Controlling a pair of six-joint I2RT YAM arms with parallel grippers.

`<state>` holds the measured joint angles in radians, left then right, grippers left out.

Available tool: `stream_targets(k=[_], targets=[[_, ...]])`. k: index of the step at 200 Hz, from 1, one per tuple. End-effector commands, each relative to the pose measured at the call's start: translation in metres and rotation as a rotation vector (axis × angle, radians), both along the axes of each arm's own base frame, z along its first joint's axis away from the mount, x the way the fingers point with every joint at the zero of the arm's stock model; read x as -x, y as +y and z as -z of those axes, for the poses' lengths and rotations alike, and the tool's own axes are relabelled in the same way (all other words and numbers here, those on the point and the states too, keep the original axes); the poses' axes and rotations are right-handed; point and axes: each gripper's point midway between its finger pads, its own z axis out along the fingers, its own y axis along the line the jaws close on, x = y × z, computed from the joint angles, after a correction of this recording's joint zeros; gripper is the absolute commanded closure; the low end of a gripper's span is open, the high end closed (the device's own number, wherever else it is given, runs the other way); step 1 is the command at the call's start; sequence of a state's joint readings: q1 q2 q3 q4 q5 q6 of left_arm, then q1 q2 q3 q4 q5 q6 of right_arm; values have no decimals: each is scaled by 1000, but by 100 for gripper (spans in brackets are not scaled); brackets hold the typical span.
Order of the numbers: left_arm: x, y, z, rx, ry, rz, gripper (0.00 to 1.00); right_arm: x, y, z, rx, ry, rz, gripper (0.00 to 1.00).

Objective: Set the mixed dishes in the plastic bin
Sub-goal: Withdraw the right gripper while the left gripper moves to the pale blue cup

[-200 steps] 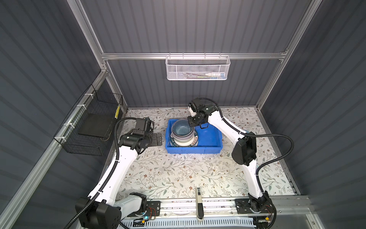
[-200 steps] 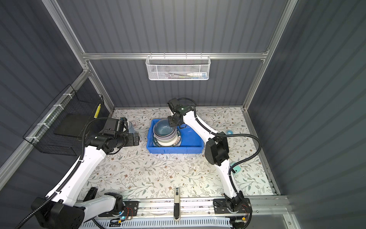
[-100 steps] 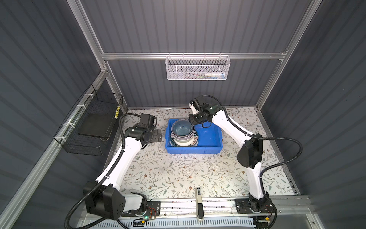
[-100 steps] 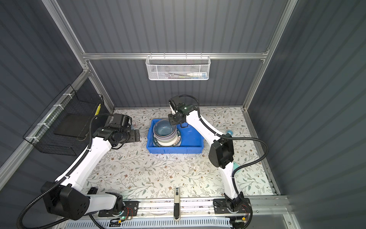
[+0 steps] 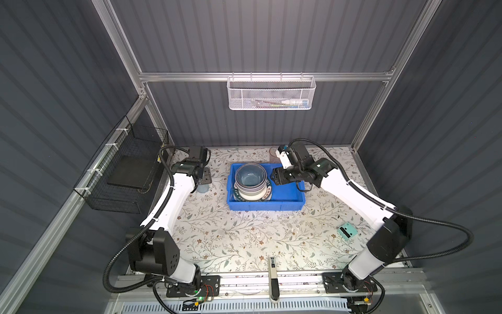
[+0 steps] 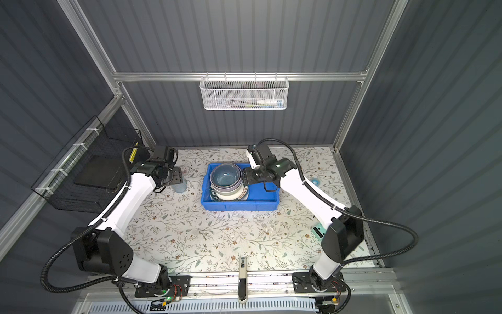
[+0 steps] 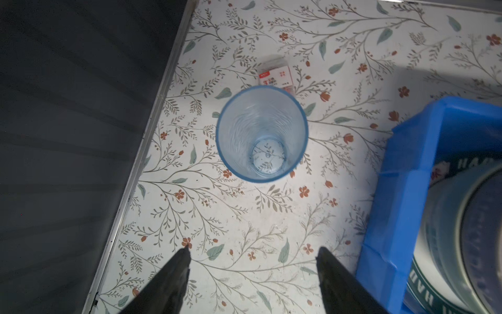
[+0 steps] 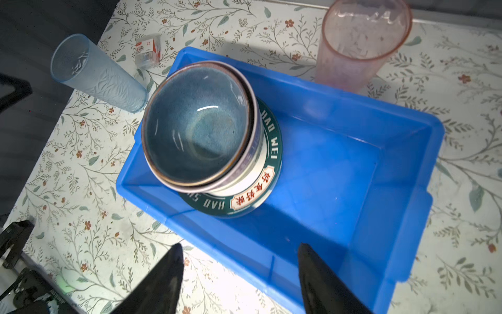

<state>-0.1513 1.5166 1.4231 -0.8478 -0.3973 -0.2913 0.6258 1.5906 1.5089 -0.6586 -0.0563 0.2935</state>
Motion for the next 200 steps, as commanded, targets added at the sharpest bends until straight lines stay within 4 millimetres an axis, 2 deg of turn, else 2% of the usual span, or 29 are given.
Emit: stream_targets(k=[1, 49, 72, 76, 90, 142, 173, 200], targets=[[-10, 18, -11, -31, -19, -42, 30, 15, -10, -7, -67, -16, -1, 29], [-31, 33, 8, -40, 11, -65, 44, 59, -52, 2, -65, -78, 10, 13], [-40, 37, 16, -47, 21, -77, 47, 73, -65, 5, -75, -98, 15, 10], [-42, 37, 18, -46, 23, -77, 48, 78, -69, -2, -90, -120, 17, 9], [-47, 37, 23, -39, 31, -74, 48, 84, -73, -4, -100, -138, 15, 8], [-57, 48, 39, -47, 79, -89, 53, 92, -89, -9, -86, -178, 33, 6], [-59, 54, 53, -20, 109, -103, 55, 93, -90, -4, -87, -170, 37, 5], [-60, 55, 62, -18, 134, -96, 60, 91, -92, 1, -82, -161, 53, 6]])
